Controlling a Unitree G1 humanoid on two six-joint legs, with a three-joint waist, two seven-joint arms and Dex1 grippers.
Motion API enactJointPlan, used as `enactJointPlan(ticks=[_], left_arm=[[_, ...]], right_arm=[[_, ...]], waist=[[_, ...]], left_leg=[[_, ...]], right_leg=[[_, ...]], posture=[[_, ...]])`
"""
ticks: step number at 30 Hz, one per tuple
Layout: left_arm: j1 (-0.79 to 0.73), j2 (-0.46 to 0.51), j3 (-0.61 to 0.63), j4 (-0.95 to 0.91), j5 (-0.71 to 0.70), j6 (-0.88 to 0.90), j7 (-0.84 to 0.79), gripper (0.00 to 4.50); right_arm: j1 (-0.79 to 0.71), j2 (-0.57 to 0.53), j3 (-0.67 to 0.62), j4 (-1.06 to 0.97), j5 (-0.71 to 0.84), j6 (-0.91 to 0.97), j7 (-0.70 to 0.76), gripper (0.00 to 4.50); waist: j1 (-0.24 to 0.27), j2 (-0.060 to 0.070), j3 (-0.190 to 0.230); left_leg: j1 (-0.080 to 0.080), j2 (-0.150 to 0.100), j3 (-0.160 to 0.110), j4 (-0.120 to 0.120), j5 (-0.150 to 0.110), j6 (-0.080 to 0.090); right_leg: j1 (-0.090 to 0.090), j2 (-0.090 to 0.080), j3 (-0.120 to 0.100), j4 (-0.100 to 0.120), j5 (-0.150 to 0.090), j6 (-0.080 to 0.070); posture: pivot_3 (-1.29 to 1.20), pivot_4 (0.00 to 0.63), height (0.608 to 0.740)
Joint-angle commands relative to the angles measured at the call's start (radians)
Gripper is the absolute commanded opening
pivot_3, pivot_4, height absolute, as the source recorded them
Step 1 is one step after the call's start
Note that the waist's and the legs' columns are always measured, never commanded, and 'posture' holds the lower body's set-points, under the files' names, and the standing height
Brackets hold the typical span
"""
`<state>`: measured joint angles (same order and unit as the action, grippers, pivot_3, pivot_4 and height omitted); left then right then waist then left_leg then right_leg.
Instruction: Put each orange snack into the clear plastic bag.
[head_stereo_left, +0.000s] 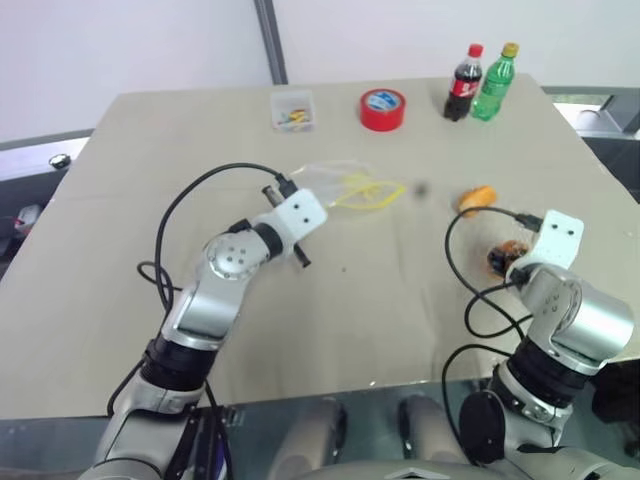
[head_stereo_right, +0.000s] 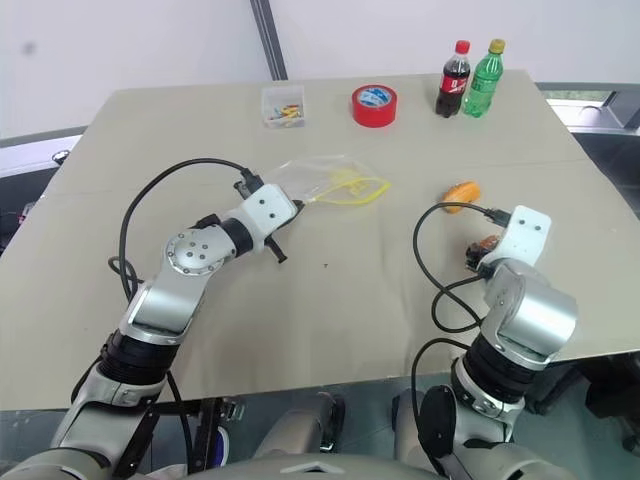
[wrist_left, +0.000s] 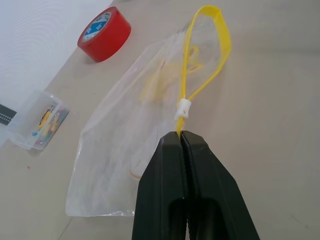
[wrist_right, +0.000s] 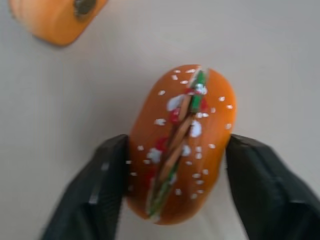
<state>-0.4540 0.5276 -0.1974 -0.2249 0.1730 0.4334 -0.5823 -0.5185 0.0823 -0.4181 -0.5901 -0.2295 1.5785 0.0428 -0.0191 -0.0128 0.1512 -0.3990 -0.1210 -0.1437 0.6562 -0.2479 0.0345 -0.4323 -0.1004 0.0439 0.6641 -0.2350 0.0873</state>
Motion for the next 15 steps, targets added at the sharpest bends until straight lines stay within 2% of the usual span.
enactJointPlan(ticks=[1, 3, 5, 7, 11, 15], left_arm=[[0.0, -0.002, 0.027, -0.037, -0.014, -0.014, 0.004, 0.0], [0.011, -0.008, 0.037, -0.051, -0.037, -0.034, -0.001, 0.0], [0.018, -0.007, 0.04, -0.056, -0.049, -0.068, -0.007, 0.0], [0.028, 0.0, 0.039, -0.051, -0.052, -0.113, -0.009, 0.0], [0.054, 0.006, 0.044, -0.055, -0.071, -0.194, -0.019, 0.0], [0.096, 0.02, 0.054, -0.082, -0.095, -0.259, -0.046, 0.0]], right_arm=[[0.036, -0.051, 0.059, -0.045, 0.081, -0.051, 0.073, 2.09], [0.087, -0.137, 0.155, -0.087, 0.172, -0.109, 0.185, 2.09], [0.113, -0.189, 0.197, -0.112, 0.301, -0.196, 0.338, 2.09], [0.11, -0.242, 0.244, -0.099, 0.376, -0.222, 0.417, 2.09], [0.04, -0.249, 0.297, 0.0, 0.481, -0.254, 0.479, 2.09], [-0.041, -0.232, 0.327, 0.158, 0.521, -0.309, 0.48, 2.09]], waist=[[0.001, 0.0, 0.0], [0.0, 0.0, 0.0], [-0.004, 0.0, 0.0], [-0.015, 0.001, 0.0], [-0.023, 0.0, 0.0], [-0.02, 0.0, 0.0]], left_leg=[[0.0, 0.0, 0.0, 0.0, 0.0, 0.0], [0.0, 0.0, 0.0, 0.0, 0.0, 0.0], [0.0, 0.0, 0.0, 0.0, 0.0, 0.0], [0.0, 0.0, 0.0, -0.001, 0.0, 0.0], [0.001, 0.001, 0.0, -0.001, 0.0, 0.0], [0.0, 0.001, 0.0, -0.001, 0.0, 0.0]], right_leg=[[0.0, 0.0, 0.0, 0.0, 0.0, 0.0], [0.0, 0.0, 0.0, -0.001, 0.0, 0.0], [0.0, 0.0, 0.0, -0.001, 0.0, 0.0], [0.0, 0.0, 0.0, -0.001, 0.0, 0.0], [0.0, 0.001, 0.0, 0.0, 0.0, 0.0], [0.0, 0.001, 0.0, -0.001, 0.0, 0.0]], posture=[[0.0, 0.15, 0.713], [0.0, 0.15, 0.713], [0.0, 0.15, 0.713], [0.0, 0.15, 0.713], [0.0, 0.15, 0.713], [0.0, 0.15, 0.713]])
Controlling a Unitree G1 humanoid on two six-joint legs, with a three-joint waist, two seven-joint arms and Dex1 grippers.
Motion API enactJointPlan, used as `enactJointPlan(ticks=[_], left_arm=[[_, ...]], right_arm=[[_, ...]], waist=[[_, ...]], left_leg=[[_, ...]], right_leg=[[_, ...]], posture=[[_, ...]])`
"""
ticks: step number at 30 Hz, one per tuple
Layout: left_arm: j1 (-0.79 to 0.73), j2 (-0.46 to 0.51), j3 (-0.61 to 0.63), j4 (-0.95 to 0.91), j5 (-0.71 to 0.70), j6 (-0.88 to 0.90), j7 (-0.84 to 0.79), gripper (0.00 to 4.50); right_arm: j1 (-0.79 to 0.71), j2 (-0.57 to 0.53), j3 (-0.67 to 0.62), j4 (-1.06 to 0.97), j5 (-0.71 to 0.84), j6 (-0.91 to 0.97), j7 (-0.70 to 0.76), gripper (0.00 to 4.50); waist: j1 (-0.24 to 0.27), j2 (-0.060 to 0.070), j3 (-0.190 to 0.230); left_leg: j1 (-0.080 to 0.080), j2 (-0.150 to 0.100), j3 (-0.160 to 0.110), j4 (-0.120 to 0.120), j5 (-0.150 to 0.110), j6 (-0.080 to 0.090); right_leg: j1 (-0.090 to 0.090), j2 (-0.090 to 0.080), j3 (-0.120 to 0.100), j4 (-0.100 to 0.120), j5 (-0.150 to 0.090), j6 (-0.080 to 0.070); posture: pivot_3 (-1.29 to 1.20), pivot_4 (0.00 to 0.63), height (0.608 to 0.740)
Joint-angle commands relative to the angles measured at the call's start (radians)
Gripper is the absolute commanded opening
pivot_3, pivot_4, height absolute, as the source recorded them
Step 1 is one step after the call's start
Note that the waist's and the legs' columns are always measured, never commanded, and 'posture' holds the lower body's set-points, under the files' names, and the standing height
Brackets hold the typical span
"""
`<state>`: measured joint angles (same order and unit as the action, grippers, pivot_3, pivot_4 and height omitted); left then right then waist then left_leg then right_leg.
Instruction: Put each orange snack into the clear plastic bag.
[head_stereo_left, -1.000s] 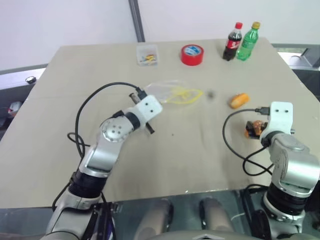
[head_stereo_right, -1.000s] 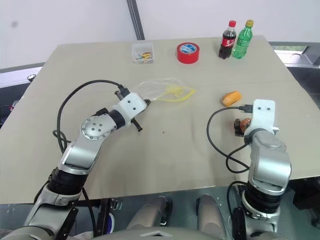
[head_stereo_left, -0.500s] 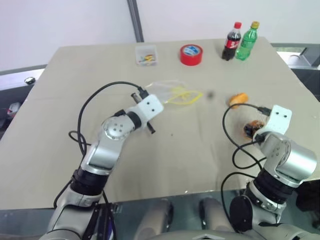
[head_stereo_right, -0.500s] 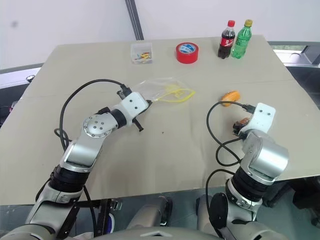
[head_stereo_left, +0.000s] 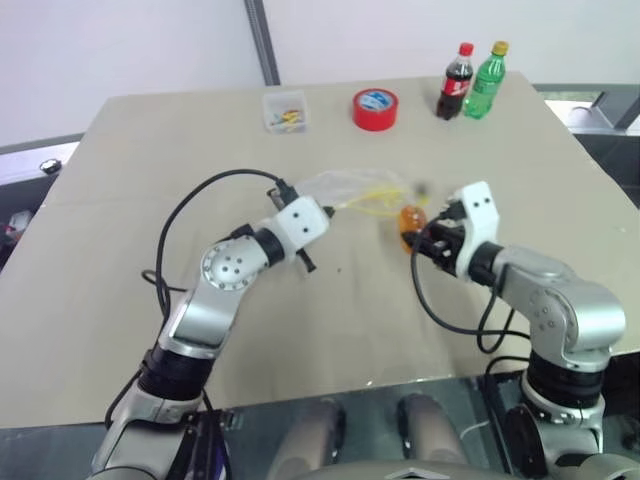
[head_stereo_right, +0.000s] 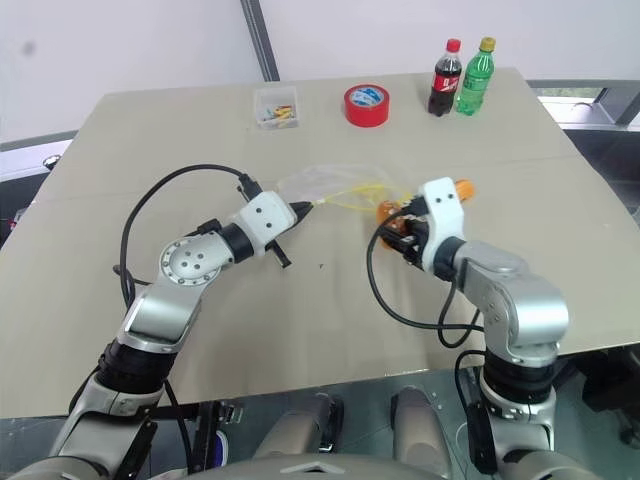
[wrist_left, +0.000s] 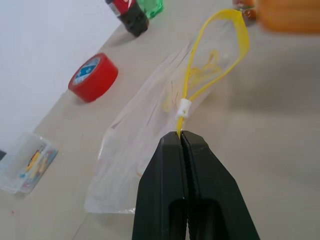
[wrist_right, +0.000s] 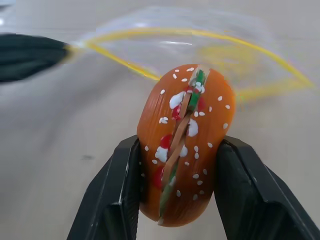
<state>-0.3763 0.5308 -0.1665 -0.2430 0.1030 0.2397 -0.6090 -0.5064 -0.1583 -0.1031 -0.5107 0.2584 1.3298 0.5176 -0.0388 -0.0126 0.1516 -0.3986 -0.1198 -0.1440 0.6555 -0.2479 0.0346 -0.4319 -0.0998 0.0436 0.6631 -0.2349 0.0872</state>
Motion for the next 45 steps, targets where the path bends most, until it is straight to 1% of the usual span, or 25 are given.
enactJointPlan(ticks=[1, 6, 10, 15, 17, 19, 21, 23, 24, 25, 27, 29, 30, 33, 35, 36, 38, 39, 40, 43, 45], left_arm=[[0.032, 0.025, 0.024, -0.074, -0.033, -0.088, -0.032, 0.0], [0.108, 0.093, 0.02, -0.095, -0.049, -0.223, -0.104, 0.0], [0.151, 0.115, 0.012, -0.089, -0.046, -0.294, -0.126, 0.0], [0.189, 0.116, 0.018, -0.096, -0.056, -0.304, -0.139, 0.0], [0.197, 0.118, 0.021, -0.094, -0.053, -0.308, -0.136, 0.0], [0.2, 0.113, 0.031, -0.089, -0.052, -0.298, -0.123, 0.0], [0.2, 0.109, 0.039, -0.084, -0.047, -0.287, -0.108, 0.0], [0.199, 0.101, 0.049, -0.081, -0.046, -0.267, -0.09, 0.0], [0.197, 0.093, 0.058, -0.079, -0.046, -0.244, -0.074, 0.0], [0.194, 0.085, 0.064, -0.075, -0.042, -0.217, -0.055, 0.0], [0.19, 0.074, 0.07, -0.075, -0.035, -0.183, -0.036, 0.0], [0.177, 0.047, 0.077, -0.076, -0.036, -0.116, -0.002, 0.0], [0.164, 0.034, 0.074, -0.073, -0.028, -0.089, 0.014, 0.0], [0.142, 0.011, 0.065, -0.075, -0.012, -0.035, 0.037, 0.0], [0.131, 0.007, 0.061, -0.08, -0.002, -0.015, 0.047, 0.0], [0.124, 0.006, 0.06, -0.081, 0.001, -0.006, 0.049, 0.0], [0.118, 0.006, 0.062, -0.083, 0.004, 0.006, 0.051, 0.0], [0.118, 0.007, 0.064, -0.086, 0.004, 0.009, 0.051, 0.0], [0.11, 0.006, 0.065, -0.087, 0.004, 0.02, 0.054, 0.0], [0.089, 0.002, 0.061, -0.09, 0.009, 0.044, 0.061, 0.0], [0.085, 0.001, 0.054, -0.092, 0.013, 0.054, 0.063, 0.0]], right_arm=[[-0.073, 0.01, 0.012, 0.119, 0.042, -0.072, 0.005, 2.09], [-0.14, 0.009, -0.016, 0.292, 0.116, -0.087, 0.032, 2.09], [-0.18, 0.044, -0.062, 0.442, 0.146, -0.12, 0.004, 2.09], [-0.23, 0.193, -0.189, 0.574, 0.227, -0.16, -0.078, 2.09], [-0.222, 0.23, -0.173, 0.609, 0.214, -0.228, -0.099, 2.09], [-0.2, 0.252, -0.132, 0.637, 0.195, -0.326, -0.083, 2.09], [-0.178, 0.236, -0.068, 0.656, 0.152, -0.423, -0.061, 2.09], [-0.163, 0.221, -0.032, 0.652, 0.135, -0.477, -0.058, 2.62], [-0.154, 0.207, -0.013, 0.633, 0.12, -0.494, -0.067, 2.8], [-0.135, 0.186, 0.007, 0.588, 0.114, -0.496, -0.065, 3.26], [-0.108, 0.157, 0.031, 0.527, 0.117, -0.492, -0.064, 3.26], [-0.066, 0.098, 0.061, 0.435, 0.13, -0.49, -0.022, 3.26], [-0.039, 0.068, 0.054, 0.369, 0.165, -0.462, 0.002, 3.26], [0.029, -0.029, 0.071, 0.221, 0.205, -0.45, 0.061, 3.26], [0.045, -0.068, 0.041, 0.155, 0.224, -0.474, 0.058, 3.26], [0.041, -0.074, 0.016, 0.144, 0.224, -0.479, 0.031, 3.26], [0.034, -0.077, -0.009, 0.139, 0.217, -0.483, -0.015, 4.05], [0.032, -0.075, -0.013, 0.138, 0.214, -0.482, -0.031, 4.26], [0.01, -0.068, -0.032, 0.164, 0.156, -0.495, -0.123, 4.41], [-0.043, -0.058, -0.052, 0.295, -0.014, -0.541, -0.364, 4.41], [-0.075, -0.041, -0.052, 0.404, -0.088, -0.574, -0.481, 4.41]], waist=[[0.0, 0.0, 0.0], [0.004, 0.0, 0.0], [0.002, 0.0, 0.0], [-0.004, 0.001, 0.0], [-0.003, 0.001, 0.001], [-0.003, 0.001, 0.001], [-0.001, 0.001, 0.001], [-0.002, 0.001, 0.001], [-0.002, 0.001, 0.001], [-0.001, 0.001, 0.001], [-0.002, 0.001, 0.001], [-0.001, 0.001, 0.001], [-0.001, 0.001, 0.001], [0.002, 0.001, 0.001], [-0.002, 0.001, 0.001], [-0.004, 0.001, 0.001], [-0.002, 0.001, 0.001], [-0.001, 0.001, 0.001], [0.0, 0.001, 0.001], [0.002, 0.001, 0.001], [0.006, 0.001, 0.0]], left_leg=[[0.0, 0.0, 0.0, 0.0, 0.0, 0.0], [-0.001, 0.0, 0.0, -0.001, 0.0, 0.0], [0.0, 0.0, 0.0, -0.001, 0.0, 0.0], [0.0, 0.0, 0.0, -0.002, 0.0, 0.0], [0.0, 0.0, 0.0, -0.002, 0.0, 0.0], [0.0, 0.0, 0.0, -0.002, 0.0, 0.0], [0.0, 0.0, 0.0, -0.002, 0.0, 0.0], [0.0, 0.0, 0.0, -0.002, 0.0, 0.0], [0.0, 0.0, 0.0, -0.002, 0.0, 0.0], [0.0, 0.0, 0.0, -0.002, 0.0, 0.0], [0.0, 0.0, 0.0, -0.002, 0.0, 0.0], [0.0, 0.0, 0.0, -0.002, 0.0, 0.0], [0.0, 0.0, 0.0, -0.002, 0.0, 0.0], [-0.001, 0.0, -0.001, -0.002, 0.0, 0.0], [0.0, 0.0, 0.0, -0.002, 0.0, 0.0], [0.0, 0.0, 0.0, -0.002, 0.0, 0.0], [0.0, 0.0, 0.0, -0.002, 0.0, 0.0], [0.001, 0.001, 0.0, -0.002, 0.0, 0.0], [0.001, 0.001, 0.0, -0.002, 0.0, 0.0], [0.001, 0.0, 0.0, -0.002, 0.0, 0.0], [0.001, 0.0, 0.0, -0.001, 0.0, -0.001]], right_leg=[[0.0, 0.0, 0.0, 0.0, 0.0, 0.0], [0.0, -0.001, 0.0, -0.001, 0.0, 0.0], [0.0, -0.001, 0.0, -0.001, 0.0, 0.0], [-0.001, 0.0, 0.001, -0.001, 0.0, 0.0], [-0.001, 0.0, 0.001, 0.0, 0.0, 0.0], [-0.001, 0.0, 0.001, -0.001, 0.0, 0.0], [-0.001, 0.0, 0.001, -0.001, 0.0, 0.0], [-0.001, 0.0, 0.0, -0.001, 0.0, 0.0], [-0.001, 0.0, 0.0, -0.001, 0.0, 0.0], [-0.001, 0.0, 0.0, -0.001, 0.0, 0.0], [-0.001, 0.0, 0.0, -0.001, 0.0, 0.0], [-0.001, 0.0, 0.0, -0.001, 0.0, 0.0], [-0.001, 0.0, 0.0, -0.001, 0.0, 0.0], [-0.001, 0.0, 0.0, -0.001, 0.0, 0.0], [-0.001, 0.0, 0.0, -0.001, 0.0, 0.0], [-0.001, 0.0, 0.0, -0.001, 0.0, 0.0], [-0.001, 0.001, 0.0, 0.0, 0.0, 0.0], [0.0, 0.001, 0.0, 0.0, 0.0, 0.0], [0.0, 0.001, 0.0, 0.0, 0.0, 0.0], [0.0, 0.001, 0.001, 0.0, 0.0, 0.0], [0.0, 0.0, 0.001, 0.001, 0.0, 0.0]], posture=[[0.0, 0.15, 0.713], [0.0, 0.15, 0.713], [0.0, 0.15, 0.713], [0.0, 0.15, 0.713], [0.0, 0.15, 0.713], [0.0, 0.15, 0.713], [0.0, 0.15, 0.713], [0.0, 0.15, 0.713], [0.0, 0.15, 0.713], [0.0, 0.15, 0.713], [0.0, 0.15, 0.713], [0.0, 0.15, 0.713], [0.0, 0.15, 0.713], [0.0, 0.15, 0.713], [0.0, 0.15, 0.713], [0.0, 0.15, 0.713], [0.0, 0.15, 0.713], [0.0, 0.15, 0.713], [0.0, 0.15, 0.713], [0.0, 0.15, 0.713], [0.0, 0.15, 0.713]])
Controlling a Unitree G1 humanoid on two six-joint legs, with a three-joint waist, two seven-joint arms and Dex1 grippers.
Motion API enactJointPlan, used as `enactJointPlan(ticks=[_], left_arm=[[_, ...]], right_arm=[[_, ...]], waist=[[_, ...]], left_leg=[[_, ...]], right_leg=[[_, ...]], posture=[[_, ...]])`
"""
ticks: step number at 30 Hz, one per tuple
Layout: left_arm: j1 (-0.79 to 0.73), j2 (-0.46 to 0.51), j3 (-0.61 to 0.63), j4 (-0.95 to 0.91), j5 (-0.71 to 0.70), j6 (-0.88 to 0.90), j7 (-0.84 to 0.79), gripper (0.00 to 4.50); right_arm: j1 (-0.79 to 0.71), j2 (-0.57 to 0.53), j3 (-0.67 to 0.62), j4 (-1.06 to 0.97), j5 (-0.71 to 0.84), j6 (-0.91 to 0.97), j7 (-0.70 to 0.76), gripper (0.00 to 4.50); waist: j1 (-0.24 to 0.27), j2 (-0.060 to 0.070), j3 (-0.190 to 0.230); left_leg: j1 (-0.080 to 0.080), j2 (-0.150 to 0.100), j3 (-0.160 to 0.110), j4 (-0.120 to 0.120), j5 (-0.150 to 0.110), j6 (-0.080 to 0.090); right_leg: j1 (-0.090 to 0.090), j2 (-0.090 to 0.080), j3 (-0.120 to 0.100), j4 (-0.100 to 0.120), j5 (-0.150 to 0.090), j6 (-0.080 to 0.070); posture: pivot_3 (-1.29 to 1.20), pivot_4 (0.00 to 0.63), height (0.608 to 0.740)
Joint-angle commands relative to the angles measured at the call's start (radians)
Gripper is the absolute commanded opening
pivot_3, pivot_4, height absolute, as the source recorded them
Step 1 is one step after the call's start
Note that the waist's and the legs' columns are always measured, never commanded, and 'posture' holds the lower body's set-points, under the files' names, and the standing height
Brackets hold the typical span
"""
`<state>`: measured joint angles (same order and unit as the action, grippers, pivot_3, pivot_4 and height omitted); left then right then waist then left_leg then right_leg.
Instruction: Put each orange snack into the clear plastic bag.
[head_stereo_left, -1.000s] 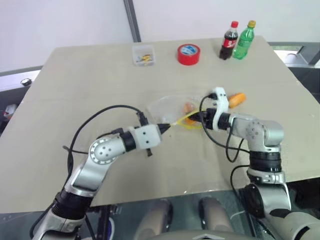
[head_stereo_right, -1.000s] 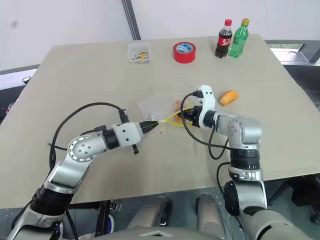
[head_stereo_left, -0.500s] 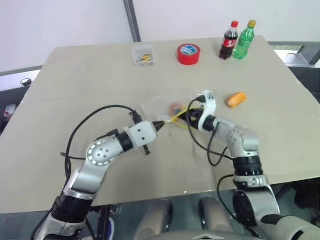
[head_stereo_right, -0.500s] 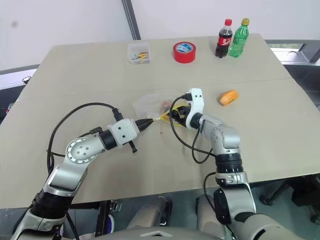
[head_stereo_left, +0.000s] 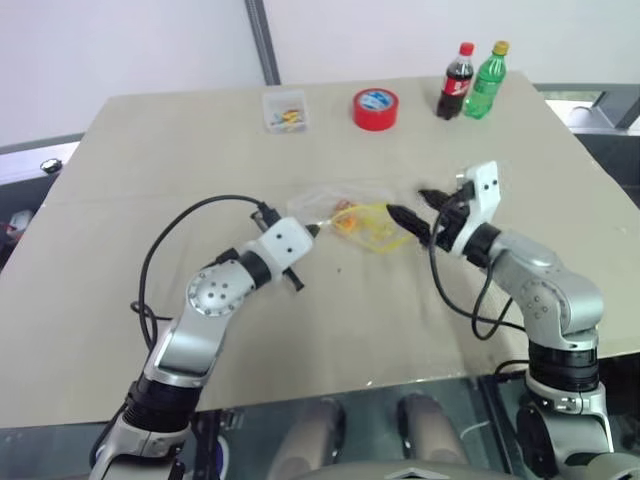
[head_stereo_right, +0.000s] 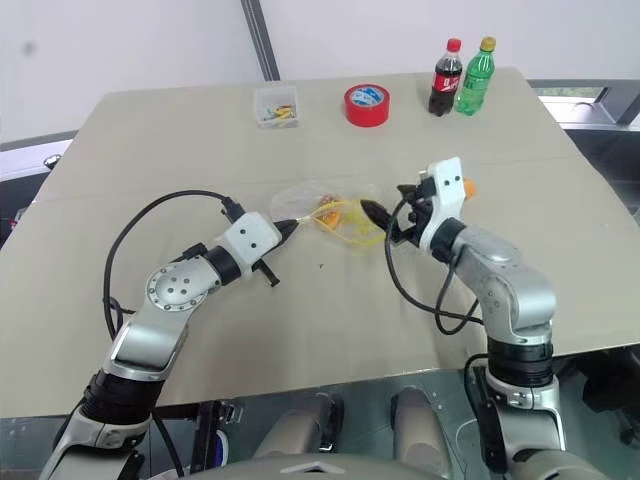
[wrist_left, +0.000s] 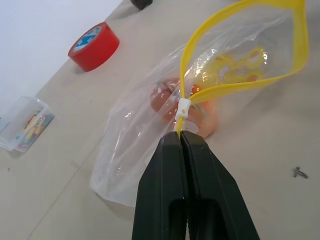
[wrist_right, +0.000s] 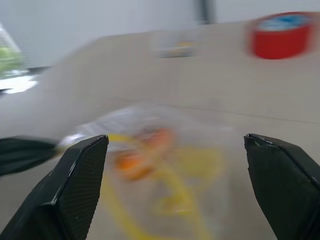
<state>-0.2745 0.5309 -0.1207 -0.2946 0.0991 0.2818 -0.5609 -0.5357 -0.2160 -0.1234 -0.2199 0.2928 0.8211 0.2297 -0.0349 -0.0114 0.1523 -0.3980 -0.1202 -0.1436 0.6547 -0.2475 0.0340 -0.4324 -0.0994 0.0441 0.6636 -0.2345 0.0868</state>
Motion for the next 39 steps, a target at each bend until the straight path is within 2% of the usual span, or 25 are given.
enactJointPlan(ticks=[1, 5, 8, 11, 18, 28, 35, 37, 39], left_arm=[[-0.017, 0.002, 0.004, -0.042, 0.02, 0.015, 0.016, 0.0], [-0.009, 0.007, -0.001, -0.052, 0.031, 0.027, 0.012, 0.0], [-0.008, 0.006, -0.003, -0.06, 0.036, 0.036, 0.012, 0.0], [0.0, 0.007, 0.004, -0.073, 0.038, 0.046, 0.014, 0.0], [0.008, 0.008, 0.008, -0.093, 0.04, 0.069, 0.013, 0.0], [0.008, 0.001, -0.001, -0.092, 0.042, 0.082, 0.015, 0.0], [0.002, -0.006, -0.005, -0.084, 0.041, 0.079, 0.014, 0.0], [0.003, -0.006, -0.004, -0.082, 0.041, 0.077, 0.014, 0.0], [0.005, -0.006, -0.002, -0.082, 0.041, 0.077, 0.015, 0.0]], right_arm=[[-0.065, 0.025, -0.026, 0.162, -0.154, -0.085, -0.237, 4.41], [-0.154, 0.028, 0.04, 0.382, -0.293, -0.235, -0.349, 4.41], [-0.19, -0.026, 0.171, 0.53, -0.442, -0.383, -0.369, 4.41], [-0.203, -0.026, 0.221, 0.605, -0.497, -0.451, -0.385, 4.41], [-0.177, -0.004, 0.193, 0.631, -0.493, -0.422, -0.377, 4.41], [-0.069, -0.039, 0.146, 0.518, -0.494, -0.344, -0.356, 4.41], [-0.091, -0.04, 0.15, 0.548, -0.49, -0.385, -0.335, 4.41], [-0.1, -0.037, 0.143, 0.568, -0.479, -0.4, -0.326, 3.89], [-0.104, -0.036, 0.138, 0.58, -0.472, -0.411, -0.319, 3.09]], waist=[[0.003, 0.0, 0.0], [-0.007, 0.0, 0.0], [-0.008, 0.0, 0.0], [-0.007, 0.0, 0.0], [-0.007, 0.0, 0.0], [-0.005, 0.0, 0.0], [-0.006, 0.0, 0.0], [-0.006, 0.0, 0.0], [-0.006, 0.0, 0.0]], left_leg=[[0.0, 0.0, 0.0, 0.0, 0.0, 0.0], [0.0, 0.0, 0.001, -0.002, 0.0, 0.0], [0.0, 0.0, 0.003, -0.002, 0.0, 0.0], [0.0, 0.0, 0.003, -0.002, 0.0, 0.0], [0.0, 0.001, 0.002, -0.002, 0.0, 0.0], [0.0, 0.001, 0.002, -0.001, 0.0, 0.0], [0.0, 0.001, 0.002, -0.001, 0.0, 0.0], [0.0, 0.001, 0.002, -0.001, 0.0, 0.0], [0.0, 0.001, 0.002, -0.001, 0.0, 0.0]], right_leg=[[0.0, 0.0, 0.0, 0.0, 0.0, 0.0], [-0.001, 0.0, 0.001, -0.001, 0.0, 0.0], [-0.002, 0.0, 0.003, 0.0, 0.0, 0.0], [-0.001, 0.001, 0.002, -0.001, 0.0, 0.0], [-0.001, 0.001, 0.002, -0.001, 0.0, 0.0], [-0.001, 0.001, 0.002, 0.0, 0.0, 0.0], [0.0, 0.001, 0.002, 0.0, 0.0, 0.0], [0.0, 0.001, 0.002, 0.0, 0.0, 0.0], [0.0, 0.001, 0.002, 0.0, 0.0, 0.0]], posture=[[0.0, 0.15, 0.713], [0.0, 0.15, 0.713], [0.0, 0.15, 0.713], [0.0, 0.15, 0.713], [0.0, 0.15, 0.713], [0.0, 0.15, 0.713], [0.0, 0.15, 0.713], [0.0, 0.15, 0.713], [0.0, 0.15, 0.713]])
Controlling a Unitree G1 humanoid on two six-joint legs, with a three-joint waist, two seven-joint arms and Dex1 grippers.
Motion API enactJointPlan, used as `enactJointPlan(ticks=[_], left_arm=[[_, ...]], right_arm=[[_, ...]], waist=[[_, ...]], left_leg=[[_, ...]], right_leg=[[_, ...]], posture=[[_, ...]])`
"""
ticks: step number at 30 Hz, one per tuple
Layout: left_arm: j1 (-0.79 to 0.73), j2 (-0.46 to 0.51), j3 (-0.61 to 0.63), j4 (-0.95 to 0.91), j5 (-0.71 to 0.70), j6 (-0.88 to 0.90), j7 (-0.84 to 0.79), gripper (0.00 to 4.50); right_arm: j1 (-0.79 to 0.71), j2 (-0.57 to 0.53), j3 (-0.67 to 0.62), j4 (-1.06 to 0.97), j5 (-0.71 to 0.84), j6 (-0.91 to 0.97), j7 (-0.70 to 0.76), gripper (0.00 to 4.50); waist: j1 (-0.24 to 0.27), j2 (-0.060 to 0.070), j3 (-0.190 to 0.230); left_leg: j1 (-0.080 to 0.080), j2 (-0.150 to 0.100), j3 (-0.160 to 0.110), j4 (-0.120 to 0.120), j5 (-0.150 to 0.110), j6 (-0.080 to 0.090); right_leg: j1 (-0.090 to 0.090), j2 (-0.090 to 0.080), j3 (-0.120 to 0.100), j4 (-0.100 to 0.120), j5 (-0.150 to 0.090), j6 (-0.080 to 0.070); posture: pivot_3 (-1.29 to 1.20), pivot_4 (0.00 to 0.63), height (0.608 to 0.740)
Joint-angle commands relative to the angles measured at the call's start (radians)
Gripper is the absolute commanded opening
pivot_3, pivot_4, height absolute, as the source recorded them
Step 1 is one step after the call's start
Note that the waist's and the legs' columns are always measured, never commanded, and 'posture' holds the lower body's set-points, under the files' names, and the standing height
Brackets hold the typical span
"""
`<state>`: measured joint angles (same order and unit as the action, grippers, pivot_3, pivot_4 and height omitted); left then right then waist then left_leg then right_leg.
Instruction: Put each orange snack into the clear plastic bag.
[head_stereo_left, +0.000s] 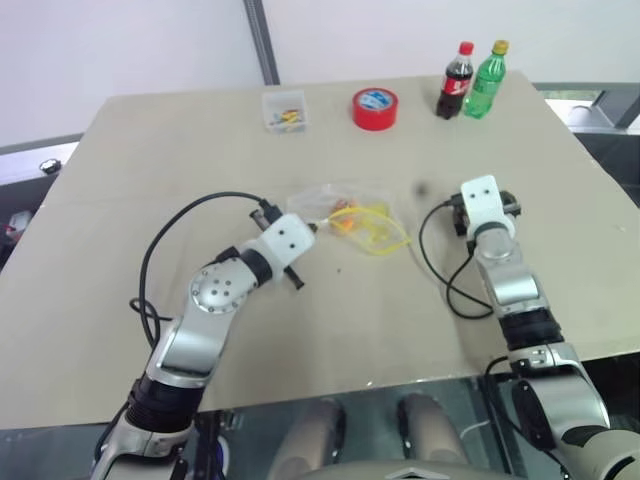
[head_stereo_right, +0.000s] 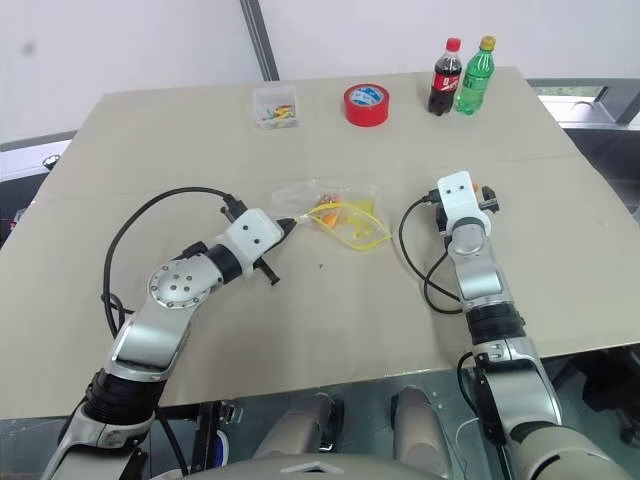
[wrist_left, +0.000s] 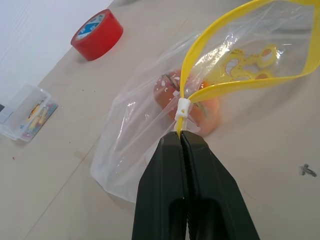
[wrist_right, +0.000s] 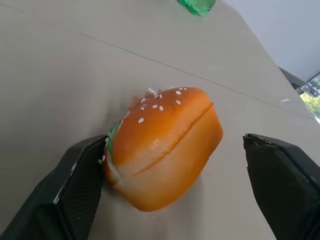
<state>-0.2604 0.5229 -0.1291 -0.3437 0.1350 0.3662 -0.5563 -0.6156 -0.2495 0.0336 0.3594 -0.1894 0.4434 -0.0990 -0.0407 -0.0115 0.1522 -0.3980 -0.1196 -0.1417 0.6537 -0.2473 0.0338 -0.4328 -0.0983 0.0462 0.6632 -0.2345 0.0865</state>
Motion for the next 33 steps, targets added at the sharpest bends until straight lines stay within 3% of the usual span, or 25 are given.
enactJointPlan(ticks=[1, 4, 7, 10, 14, 18, 22, 26, 29, 33], left_arm=[[-0.007, 0.002, 0.008, -0.032, 0.005, -0.008, 0.011, 0.0], [-0.002, 0.001, 0.011, -0.031, 0.006, -0.008, 0.016, 0.0], [0.003, -0.001, 0.012, -0.034, 0.004, -0.009, 0.021, 0.0], [0.003, -0.008, 0.02, -0.031, -0.005, -0.006, 0.027, 0.0], [-0.003, -0.005, 0.033, -0.025, -0.015, -0.004, 0.024, 0.0], [-0.014, -0.005, 0.036, -0.019, -0.023, -0.008, 0.024, 0.0], [-0.021, -0.007, 0.037, -0.028, -0.039, -0.036, 0.018, 0.0], [-0.007, 0.02, 0.056, -0.048, -0.096, -0.056, -0.039, 0.0], [-0.004, 0.037, 0.059, -0.049, -0.122, -0.087, -0.07, 0.0], [0.014, 0.066, 0.047, -0.055, -0.128, -0.138, -0.11, 0.0]], right_arm=[[-0.026, -0.002, -0.023, 0.003, 0.016, -0.04, 0.015, 2.72], [-0.02, 0.0, -0.036, -0.022, 0.034, -0.039, 0.035, 1.35], [-0.004, -0.005, -0.052, -0.076, 0.048, -0.048, 0.053, 1.35], [0.042, 0.01, -0.116, -0.258, 0.188, -0.006, 0.166, 1.35], [0.149, 0.026, -0.223, -0.635, 0.584, 0.301, 0.377, 1.35], [0.242, 0.013, -0.326, -0.894, 0.99, 0.598, 0.424, 1.35], [0.294, 0.008, -0.329, -0.981, 1.187, 0.705, 0.391, 1.35], [0.29, 0.051, -0.184, -0.953, 1.156, 0.716, 0.34, 1.35], [0.258, 0.121, -0.084, -0.816, 1.039, 0.651, 0.284, 1.35], [0.201, 0.193, -0.078, -0.641, 0.938, 0.534, 0.249, 1.35]], waist=[[0.0, 0.0, 0.0], [0.0, 0.0, 0.0], [-0.001, 0.0, 0.0], [0.001, 0.0, 0.0], [0.003, 0.0, 0.0], [0.007, 0.0, 0.0], [0.007, 0.0, 0.0], [0.006, 0.0, 0.0], [0.001, 0.0, 0.0], [0.008, 0.0, 0.0]], left_leg=[[0.0, 0.0, 0.0, 0.0, 0.0, 0.0], [0.0, 0.0, 0.0, 0.0, 0.0, 0.0], [0.0, 0.0, 0.0, 0.0, 0.0, 0.0], [0.0, 0.0, 0.0, 0.0, 0.0, 0.0], [-0.001, 0.001, -0.001, 0.0, 0.0, 0.0], [-0.001, 0.001, -0.002, 0.0, 0.0, 0.0], [0.0, 0.001, -0.002, 0.0, -0.002, 0.004], [0.0, 0.001, -0.002, 0.0, -0.002, 0.004], [0.001, 0.001, -0.002, 0.0, 0.0, 0.0], [0.001, 0.0, -0.001, 0.0, 0.0, 0.0]], right_leg=[[0.0, 0.0, 0.0, 0.0, 0.0, 0.0], [0.0, 0.0, 0.0, 0.0, 0.0, 0.0], [0.0, 0.0, 0.0, 0.0, 0.0, 0.0], [0.0, 0.0, 0.0, 0.0, 0.0, 0.0], [0.0, 0.0, -0.001, -0.001, 0.0, 0.0], [0.001, 0.0, -0.002, -0.001, 0.0, 0.0], [0.001, 0.0, -0.002, -0.001, 0.0, 0.0], [0.001, 0.0, -0.002, 0.0, 0.0, 0.0], [0.001, 0.0, -0.002, 0.0, 0.0, 0.0], [0.001, -0.001, -0.001, 0.0, 0.0, -0.001]], posture=[[0.0, 0.15, 0.713], [0.0, 0.15, 0.713], [0.0, 0.15, 0.713], [0.0, 0.15, 0.713], [0.0, 0.15, 0.713], [0.0, 0.15, 0.713], [0.0, 0.15, 0.713], [0.0, 0.15, 0.713], [0.0, 0.15, 0.713], [0.0, 0.15, 0.713]])
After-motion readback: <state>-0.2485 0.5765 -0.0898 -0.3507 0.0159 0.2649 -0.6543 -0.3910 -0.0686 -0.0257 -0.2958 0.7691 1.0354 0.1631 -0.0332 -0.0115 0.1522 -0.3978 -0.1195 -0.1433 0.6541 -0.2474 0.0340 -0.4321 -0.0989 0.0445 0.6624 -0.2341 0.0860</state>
